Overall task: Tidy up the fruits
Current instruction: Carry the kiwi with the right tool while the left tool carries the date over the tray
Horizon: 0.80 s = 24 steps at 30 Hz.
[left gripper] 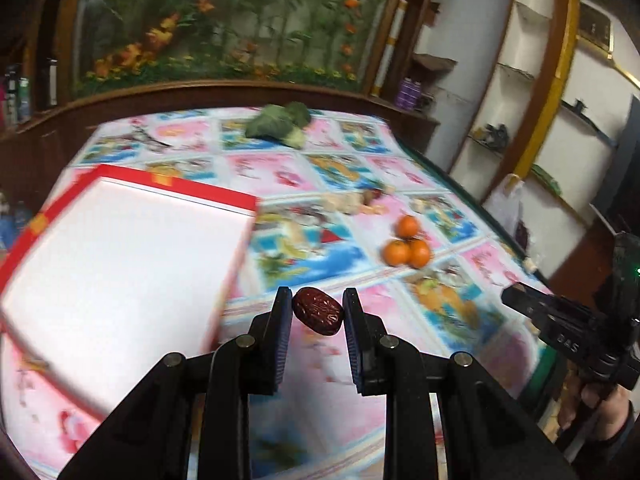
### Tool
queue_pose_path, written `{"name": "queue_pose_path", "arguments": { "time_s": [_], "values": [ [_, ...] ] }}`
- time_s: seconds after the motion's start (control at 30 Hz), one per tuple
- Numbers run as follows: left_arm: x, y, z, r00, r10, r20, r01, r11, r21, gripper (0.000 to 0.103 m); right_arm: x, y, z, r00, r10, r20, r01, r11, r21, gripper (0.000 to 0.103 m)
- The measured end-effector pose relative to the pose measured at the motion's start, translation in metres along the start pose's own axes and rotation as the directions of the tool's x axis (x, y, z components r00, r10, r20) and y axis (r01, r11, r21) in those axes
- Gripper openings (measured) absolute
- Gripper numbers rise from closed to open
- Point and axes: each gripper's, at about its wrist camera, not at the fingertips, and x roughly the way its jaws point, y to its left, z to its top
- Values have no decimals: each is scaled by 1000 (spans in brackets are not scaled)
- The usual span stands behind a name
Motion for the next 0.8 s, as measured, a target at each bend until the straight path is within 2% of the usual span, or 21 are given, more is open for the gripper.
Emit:
{"name": "queue_pose_path", "arguments": {
  "time_s": [0.17,0.3,0.63,0.8],
  "values": [
    [-5,34,5,995,103,9,-103,994,-35,25,8,41,4,999,50,-20,-51,997,-59,26],
    [-7,60,8,984,178,2,-178,982,-60,25,13,74,10,996,89,-29,-91,990,-104,26],
    [-8,112,14,951,308,-12,-307,945,-113,24,32,165,34,978,203,-47,-208,958,-198,26],
    [1,132,19,938,345,-38,-346,929,-130,24,53,204,48,969,237,-69,-246,941,-231,26]
  ]
}}
